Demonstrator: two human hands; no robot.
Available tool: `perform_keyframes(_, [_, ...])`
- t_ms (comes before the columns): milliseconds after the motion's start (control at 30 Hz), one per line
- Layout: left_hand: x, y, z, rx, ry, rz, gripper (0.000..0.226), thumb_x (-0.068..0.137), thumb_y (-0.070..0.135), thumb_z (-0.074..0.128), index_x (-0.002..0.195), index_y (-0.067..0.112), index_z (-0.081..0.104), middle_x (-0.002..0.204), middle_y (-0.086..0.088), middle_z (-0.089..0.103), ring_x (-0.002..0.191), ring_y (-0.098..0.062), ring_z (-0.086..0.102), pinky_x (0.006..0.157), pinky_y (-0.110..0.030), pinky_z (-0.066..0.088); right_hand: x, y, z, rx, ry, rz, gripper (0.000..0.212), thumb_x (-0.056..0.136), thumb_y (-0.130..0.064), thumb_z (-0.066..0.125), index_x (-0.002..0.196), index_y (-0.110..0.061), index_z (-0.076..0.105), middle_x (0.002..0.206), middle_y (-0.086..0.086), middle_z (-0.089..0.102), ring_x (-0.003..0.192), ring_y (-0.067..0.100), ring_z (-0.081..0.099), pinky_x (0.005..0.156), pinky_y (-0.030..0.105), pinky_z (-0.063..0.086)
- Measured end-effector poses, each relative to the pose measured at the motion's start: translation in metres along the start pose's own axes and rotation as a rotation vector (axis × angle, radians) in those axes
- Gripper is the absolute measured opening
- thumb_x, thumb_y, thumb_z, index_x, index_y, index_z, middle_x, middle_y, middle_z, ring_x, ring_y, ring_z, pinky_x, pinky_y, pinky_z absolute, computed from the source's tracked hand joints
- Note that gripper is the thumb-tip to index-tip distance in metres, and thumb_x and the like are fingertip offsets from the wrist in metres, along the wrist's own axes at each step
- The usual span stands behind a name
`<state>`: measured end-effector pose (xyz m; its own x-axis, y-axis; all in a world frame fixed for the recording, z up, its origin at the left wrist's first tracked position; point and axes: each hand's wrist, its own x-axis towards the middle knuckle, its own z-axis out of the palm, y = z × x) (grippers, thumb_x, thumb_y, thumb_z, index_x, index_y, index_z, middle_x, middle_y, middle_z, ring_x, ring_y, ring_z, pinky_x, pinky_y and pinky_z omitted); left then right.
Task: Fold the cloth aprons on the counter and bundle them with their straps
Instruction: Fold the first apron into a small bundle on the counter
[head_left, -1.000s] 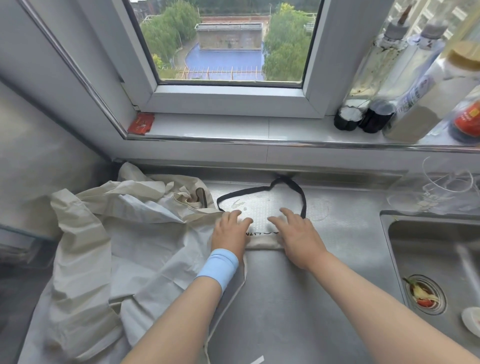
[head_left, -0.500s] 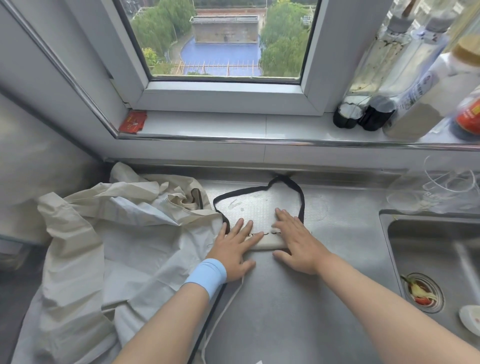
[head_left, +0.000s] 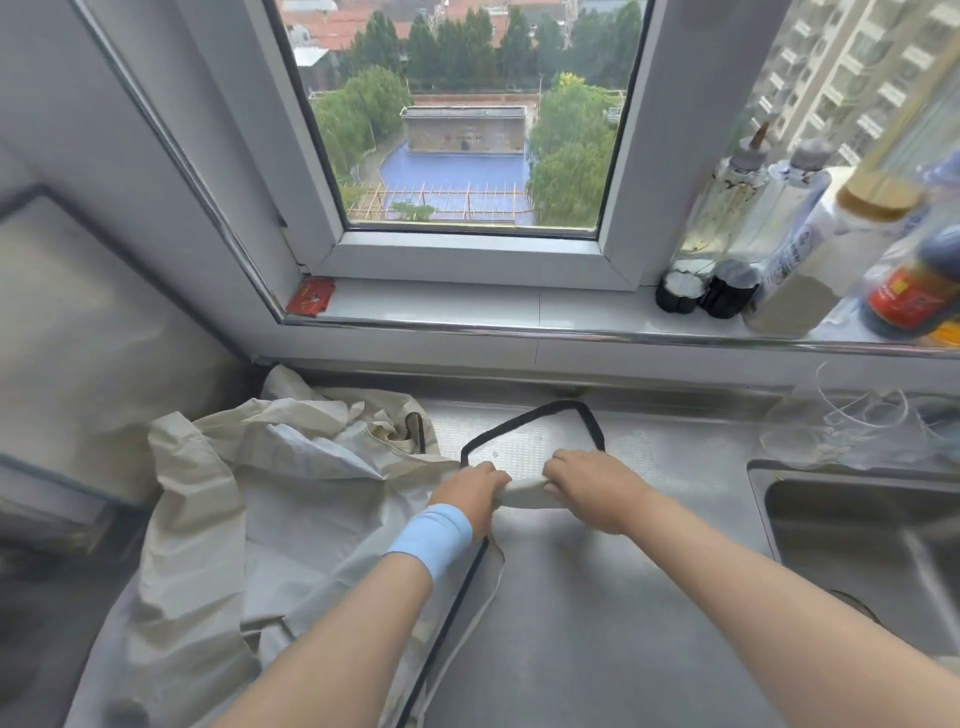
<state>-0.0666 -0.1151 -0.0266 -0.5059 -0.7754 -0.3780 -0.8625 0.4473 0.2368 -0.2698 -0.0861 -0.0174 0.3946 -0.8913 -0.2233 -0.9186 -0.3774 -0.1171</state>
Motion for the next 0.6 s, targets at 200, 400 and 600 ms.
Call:
perform_keyframes(200, [-0.029, -0.001, -0.054, -0.231, -0.061, -0.070, 0.037, 0.088, 0.009, 0.053, 0.114, 0.035, 0.055, 0.101, 0.001, 0.062, 0.087, -0.023, 0.060, 0.074, -0.031, 0.050, -0.008, -0.025, -0.063, 0.160, -0.053, 0.054, 0.026, 0.088, -0.036, 0.061, 0.111, -0.025, 0.059, 0.099, -0.009, 0.062, 0.095, 0.020, 0.057, 0.071, 0.033, 0.042])
perform_keyframes(400, [-0.090, 0.006, -0.088, -0.275, -0.200, -0.041, 0.038, 0.083, 0.014, 0.057, 0.115, 0.035, 0.055, 0.092, 0.001, 0.060, 0.075, -0.020, 0.058, 0.055, -0.026, 0.046, -0.023, -0.057, -0.129, 0.303, -0.299, 0.070, 0.007, 0.083, -0.020, 0.064, 0.087, -0.015, 0.066, 0.077, -0.001, 0.067, 0.065, 0.012, 0.057, 0.056, 0.027, 0.043])
perform_keyframes(600, [-0.139, -0.008, -0.095, -0.939, -0.157, -0.138, 0.032, 0.070, 0.010, 0.073, 0.099, 0.020, 0.065, 0.099, -0.011, 0.066, 0.092, -0.029, 0.064, 0.081, -0.043, 0.057, -0.038, -0.085, -0.123, -0.205, 0.338, -0.098, 0.045, 0.088, -0.028, 0.064, 0.132, -0.031, 0.058, 0.138, 0.002, 0.057, 0.132, 0.027, 0.047, 0.113, 0.046, 0.033])
